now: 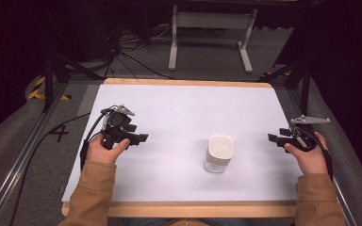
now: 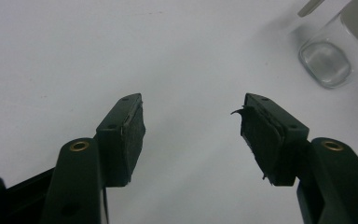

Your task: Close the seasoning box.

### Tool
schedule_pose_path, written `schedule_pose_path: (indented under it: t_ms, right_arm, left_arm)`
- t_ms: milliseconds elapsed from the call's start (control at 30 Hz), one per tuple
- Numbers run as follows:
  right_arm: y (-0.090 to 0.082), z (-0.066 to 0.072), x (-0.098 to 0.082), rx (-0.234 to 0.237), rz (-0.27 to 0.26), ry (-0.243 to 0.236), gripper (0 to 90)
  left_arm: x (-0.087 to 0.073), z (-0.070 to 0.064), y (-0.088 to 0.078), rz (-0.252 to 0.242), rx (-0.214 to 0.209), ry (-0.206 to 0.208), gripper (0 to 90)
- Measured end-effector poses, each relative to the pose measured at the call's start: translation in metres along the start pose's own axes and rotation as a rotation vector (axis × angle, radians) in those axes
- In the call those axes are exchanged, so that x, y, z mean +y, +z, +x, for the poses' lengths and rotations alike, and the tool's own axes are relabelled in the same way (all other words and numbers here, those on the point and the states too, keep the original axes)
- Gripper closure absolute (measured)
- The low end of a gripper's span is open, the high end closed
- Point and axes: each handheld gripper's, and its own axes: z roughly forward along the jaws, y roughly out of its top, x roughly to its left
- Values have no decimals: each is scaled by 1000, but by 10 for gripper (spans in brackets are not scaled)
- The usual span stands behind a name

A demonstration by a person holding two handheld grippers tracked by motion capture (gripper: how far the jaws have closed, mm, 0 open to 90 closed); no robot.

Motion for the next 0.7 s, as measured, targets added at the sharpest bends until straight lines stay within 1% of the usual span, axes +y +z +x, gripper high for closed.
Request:
schedule_pose_path:
  t_ms: [67,167,300,367,400,467,600,633,700]
  right_arm:
    - [2,0,-1,2,10,-1,399]
    - [11,0,-5,8,49,-8,398]
    - [22,1,-11,16,82,-17,398]
    - [29,1,-14,18,86,-44,398]
    - [29,1,-14,18,86,-44,398]
    - [37,3,-18,13,91,-65,394]
    - [42,5,-21,15,100,-83,393]
    - [43,6,-21,15,100,-95,390]
    - [44,7,-22,18,99,-95,388]
  left_arm:
    - [0,0,0,2,1,2,397]
    - [0,1,1,-2,0,1,397]
    - [-1,1,2,1,-5,-8,396]
    - [-1,2,2,1,-5,-8,396]
    - [-1,2,2,1,-5,-8,396]
    - [-1,3,2,3,-2,-2,396]
    - [-1,3,3,4,-6,-13,396]
    - [-1,3,3,5,-7,-14,396]
    - [-1,3,3,6,-7,-13,396]
